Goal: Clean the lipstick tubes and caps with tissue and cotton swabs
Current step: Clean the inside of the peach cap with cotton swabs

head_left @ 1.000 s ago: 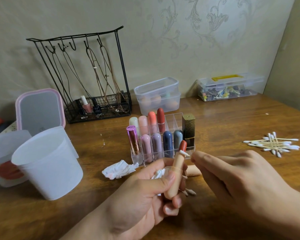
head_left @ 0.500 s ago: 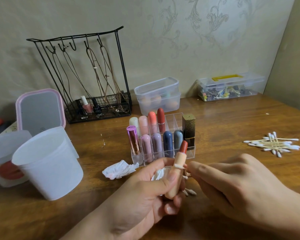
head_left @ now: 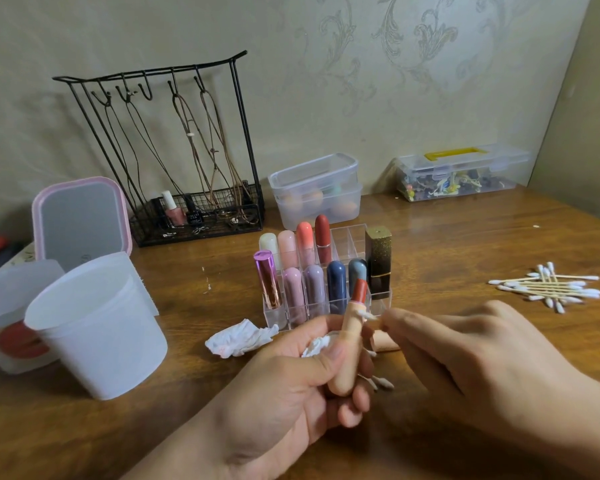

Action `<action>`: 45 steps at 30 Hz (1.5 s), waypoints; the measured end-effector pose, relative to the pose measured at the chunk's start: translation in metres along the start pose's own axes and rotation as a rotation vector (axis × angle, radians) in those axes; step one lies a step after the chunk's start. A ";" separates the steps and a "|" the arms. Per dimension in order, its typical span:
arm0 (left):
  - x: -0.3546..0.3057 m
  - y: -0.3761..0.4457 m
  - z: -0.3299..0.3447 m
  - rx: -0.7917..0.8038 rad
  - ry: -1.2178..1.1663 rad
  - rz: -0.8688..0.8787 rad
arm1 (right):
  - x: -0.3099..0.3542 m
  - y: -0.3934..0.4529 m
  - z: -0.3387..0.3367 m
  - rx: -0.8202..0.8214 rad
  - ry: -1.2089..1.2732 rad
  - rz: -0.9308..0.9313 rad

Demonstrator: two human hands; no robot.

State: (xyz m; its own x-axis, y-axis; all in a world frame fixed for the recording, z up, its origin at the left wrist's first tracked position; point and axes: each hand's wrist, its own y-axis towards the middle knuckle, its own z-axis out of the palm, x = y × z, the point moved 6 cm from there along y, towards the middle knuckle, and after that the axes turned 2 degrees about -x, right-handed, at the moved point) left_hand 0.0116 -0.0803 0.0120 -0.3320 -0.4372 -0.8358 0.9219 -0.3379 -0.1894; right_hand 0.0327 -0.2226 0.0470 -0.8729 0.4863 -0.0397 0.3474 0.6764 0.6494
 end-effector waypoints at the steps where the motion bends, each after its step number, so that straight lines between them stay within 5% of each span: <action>1: 0.000 0.000 -0.001 -0.001 -0.005 -0.002 | -0.001 0.000 0.000 -0.004 -0.005 0.007; 26: 0.000 0.000 0.001 -0.009 0.050 0.027 | 0.000 0.002 -0.002 -0.008 -0.025 0.009; 37: 0.001 0.001 0.000 -0.023 0.276 0.085 | 0.004 0.001 0.000 -0.009 -0.028 -0.023; 45: -0.002 0.002 -0.001 -0.034 0.185 0.092 | 0.003 0.002 -0.002 -0.025 -0.112 0.034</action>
State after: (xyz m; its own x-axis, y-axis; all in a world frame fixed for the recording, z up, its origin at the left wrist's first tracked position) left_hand 0.0140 -0.0792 0.0134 -0.2068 -0.3033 -0.9302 0.9539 -0.2740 -0.1227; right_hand 0.0298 -0.2208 0.0492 -0.8163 0.5687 -0.1012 0.3662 0.6451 0.6707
